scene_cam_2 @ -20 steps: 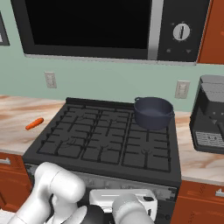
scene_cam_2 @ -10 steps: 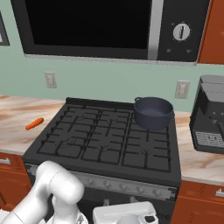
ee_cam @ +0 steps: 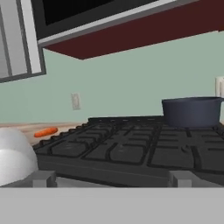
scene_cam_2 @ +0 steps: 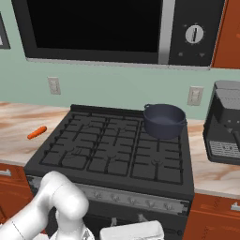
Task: Turn on the burner for the pot on the stove. Wait thirty seconds for the pot to heat up. Then add the carrot to the pot.
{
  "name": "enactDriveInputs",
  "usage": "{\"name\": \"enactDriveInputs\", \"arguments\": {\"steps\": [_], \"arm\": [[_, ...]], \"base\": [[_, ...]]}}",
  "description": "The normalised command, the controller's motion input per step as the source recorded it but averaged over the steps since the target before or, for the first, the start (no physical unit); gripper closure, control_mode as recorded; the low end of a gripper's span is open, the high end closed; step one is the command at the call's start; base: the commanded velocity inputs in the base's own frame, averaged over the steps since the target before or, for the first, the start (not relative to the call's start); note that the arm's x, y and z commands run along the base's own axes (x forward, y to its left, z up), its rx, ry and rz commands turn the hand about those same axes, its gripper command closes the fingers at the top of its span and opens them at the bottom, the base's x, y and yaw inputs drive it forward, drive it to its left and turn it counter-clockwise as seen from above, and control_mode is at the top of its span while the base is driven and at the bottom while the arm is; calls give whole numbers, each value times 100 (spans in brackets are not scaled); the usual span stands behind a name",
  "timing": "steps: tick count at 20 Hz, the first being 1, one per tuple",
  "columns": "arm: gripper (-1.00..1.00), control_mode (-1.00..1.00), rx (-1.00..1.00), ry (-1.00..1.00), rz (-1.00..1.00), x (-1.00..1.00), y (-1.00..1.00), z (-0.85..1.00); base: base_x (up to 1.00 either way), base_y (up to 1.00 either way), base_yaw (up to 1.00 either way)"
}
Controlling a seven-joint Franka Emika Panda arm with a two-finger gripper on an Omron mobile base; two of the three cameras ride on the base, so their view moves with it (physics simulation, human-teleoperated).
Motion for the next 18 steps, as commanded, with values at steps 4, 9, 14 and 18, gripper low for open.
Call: {"name": "enactDriveInputs", "arguments": {"steps": [4,9,14,18], "arm": [[-100,-100,1,-2,0,41,0,-8],[-100,-100,2,0,-2,40,0,-13],[-100,-100,1,0,-3,34,0,-25],[-100,-100,1,0,-2,21,0,-41]], "base": [[0,0,0],[0,0,0],[0,0,0],[0,0,0]]}}
